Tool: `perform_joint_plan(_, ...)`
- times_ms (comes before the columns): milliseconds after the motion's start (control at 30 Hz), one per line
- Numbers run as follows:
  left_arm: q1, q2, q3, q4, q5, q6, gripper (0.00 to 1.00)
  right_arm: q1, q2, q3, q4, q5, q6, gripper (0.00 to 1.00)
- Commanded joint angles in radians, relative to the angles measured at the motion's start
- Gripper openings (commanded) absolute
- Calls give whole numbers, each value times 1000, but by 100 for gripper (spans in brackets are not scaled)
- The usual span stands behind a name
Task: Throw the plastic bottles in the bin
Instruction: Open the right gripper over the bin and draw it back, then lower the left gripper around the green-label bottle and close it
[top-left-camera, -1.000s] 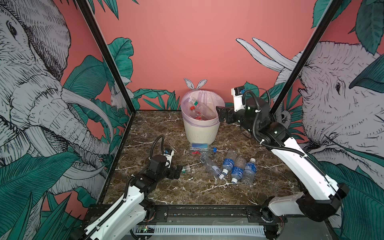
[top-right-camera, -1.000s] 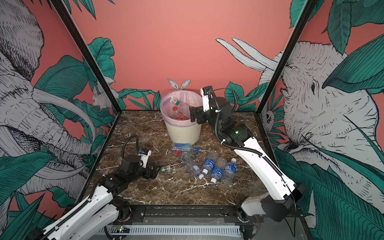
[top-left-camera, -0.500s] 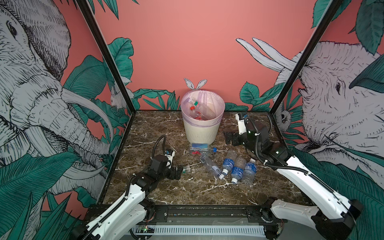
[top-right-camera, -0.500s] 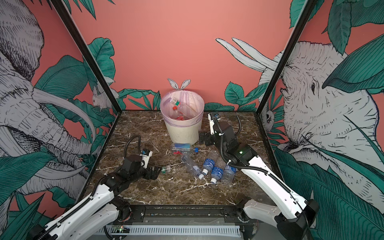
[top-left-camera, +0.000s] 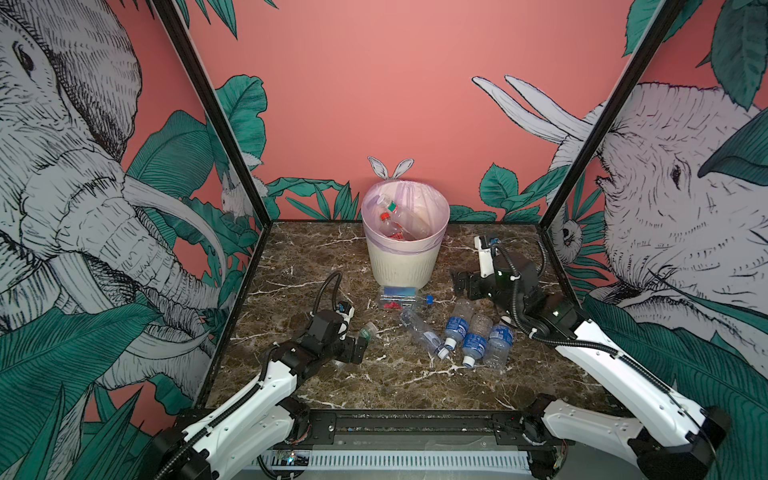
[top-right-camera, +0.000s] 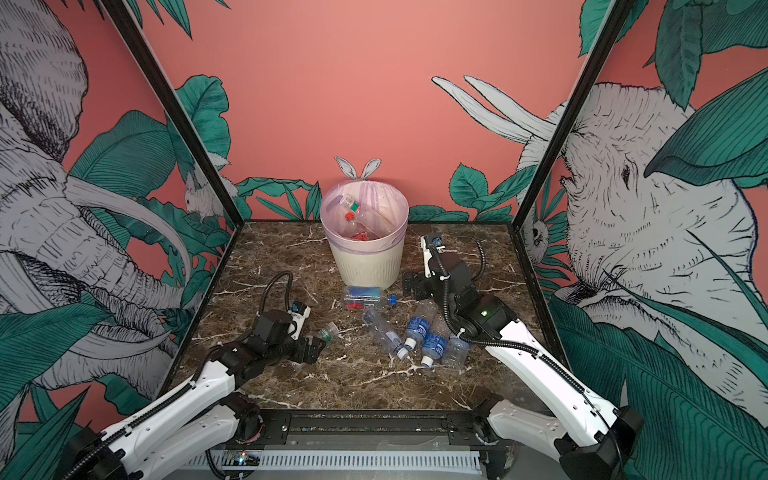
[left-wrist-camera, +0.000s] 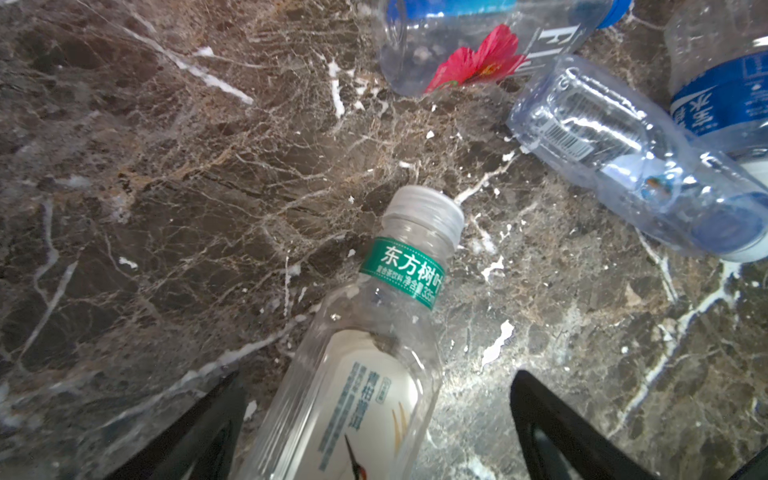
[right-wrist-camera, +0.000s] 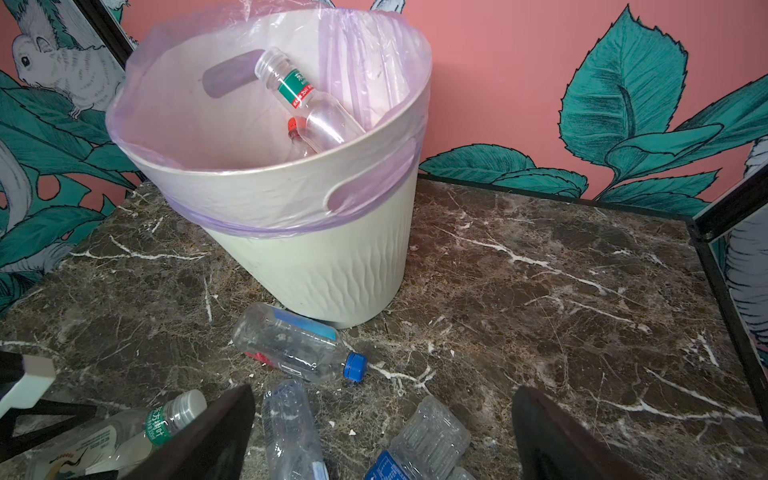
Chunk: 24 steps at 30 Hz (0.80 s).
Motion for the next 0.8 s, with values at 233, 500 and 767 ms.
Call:
perform_joint_plan(233, -12, 49, 45, -54, -43, -28, 95, -3, -18, -39, 48, 10, 25, 98)
perform_joint_plan(500, -12, 80, 54, -68, -70, -45, 90, -5, -38, -85, 51, 10, 43, 98)
perform_joint_plan(767, -14, 101, 62, -68, -77, -47, 86, -8, -49, -131, 71, 7, 63, 98)
